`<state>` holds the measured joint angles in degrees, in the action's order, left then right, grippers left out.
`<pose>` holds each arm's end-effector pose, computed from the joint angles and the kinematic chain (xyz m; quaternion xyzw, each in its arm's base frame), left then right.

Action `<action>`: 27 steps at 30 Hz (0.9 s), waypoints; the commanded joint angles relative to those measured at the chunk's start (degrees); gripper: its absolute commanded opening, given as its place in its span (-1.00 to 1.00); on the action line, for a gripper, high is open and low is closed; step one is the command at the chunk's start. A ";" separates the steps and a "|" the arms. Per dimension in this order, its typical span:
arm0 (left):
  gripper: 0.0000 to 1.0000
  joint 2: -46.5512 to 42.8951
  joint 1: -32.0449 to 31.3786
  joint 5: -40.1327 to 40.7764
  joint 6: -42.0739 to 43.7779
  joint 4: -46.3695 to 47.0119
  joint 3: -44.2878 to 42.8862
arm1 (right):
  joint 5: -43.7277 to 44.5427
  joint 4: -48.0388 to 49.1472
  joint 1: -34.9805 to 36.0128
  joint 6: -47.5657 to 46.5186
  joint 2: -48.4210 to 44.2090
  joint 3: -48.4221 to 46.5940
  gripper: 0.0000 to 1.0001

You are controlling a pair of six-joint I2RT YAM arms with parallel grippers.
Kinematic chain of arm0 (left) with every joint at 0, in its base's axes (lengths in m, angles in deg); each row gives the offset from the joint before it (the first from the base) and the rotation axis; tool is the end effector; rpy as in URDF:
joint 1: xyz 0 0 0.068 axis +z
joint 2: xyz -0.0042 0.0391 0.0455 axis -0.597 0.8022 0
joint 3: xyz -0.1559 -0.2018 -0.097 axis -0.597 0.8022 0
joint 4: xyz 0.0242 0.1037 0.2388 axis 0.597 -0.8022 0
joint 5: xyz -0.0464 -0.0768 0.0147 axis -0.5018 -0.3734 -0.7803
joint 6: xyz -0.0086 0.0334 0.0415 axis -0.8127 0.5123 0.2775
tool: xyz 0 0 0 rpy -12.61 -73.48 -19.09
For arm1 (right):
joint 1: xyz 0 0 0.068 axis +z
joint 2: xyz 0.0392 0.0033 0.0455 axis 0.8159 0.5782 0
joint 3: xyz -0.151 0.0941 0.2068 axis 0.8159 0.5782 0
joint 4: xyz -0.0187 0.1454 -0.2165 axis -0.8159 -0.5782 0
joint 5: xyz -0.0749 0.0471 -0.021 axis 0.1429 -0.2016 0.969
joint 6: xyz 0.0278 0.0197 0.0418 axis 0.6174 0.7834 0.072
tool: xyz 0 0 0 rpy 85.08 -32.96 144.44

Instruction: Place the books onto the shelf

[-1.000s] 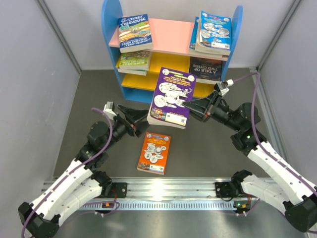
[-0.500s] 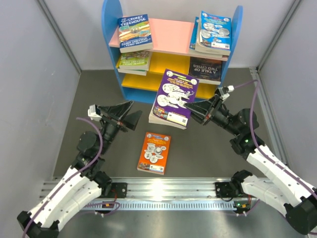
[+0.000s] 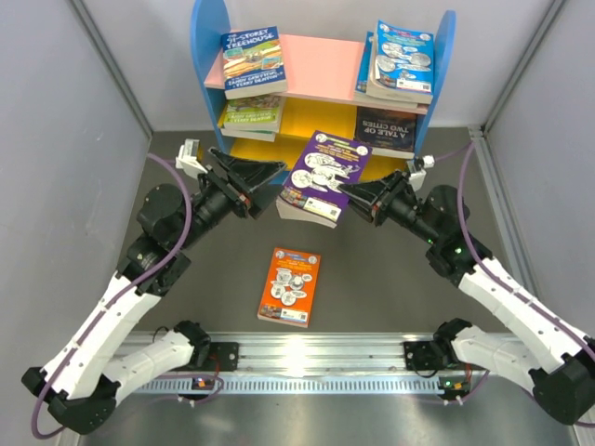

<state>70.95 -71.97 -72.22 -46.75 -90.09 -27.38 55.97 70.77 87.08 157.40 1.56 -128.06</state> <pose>0.1437 -0.1084 0.4454 -0.1908 0.6309 -0.6563 0.3672 0.1805 0.1271 0.3550 0.2151 0.6550 0.6702 0.2749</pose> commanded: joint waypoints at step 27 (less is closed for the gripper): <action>0.89 6.32 -1.69 0.29 -1.85 -21.26 -10.30 | 26.68 -8.19 18.05 -18.27 15.14 -36.89 -1.00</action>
<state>77.29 -72.84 -70.36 -43.36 -107.84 -38.44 79.97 51.23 103.82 140.11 17.17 -156.84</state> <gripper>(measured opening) 0.943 0.219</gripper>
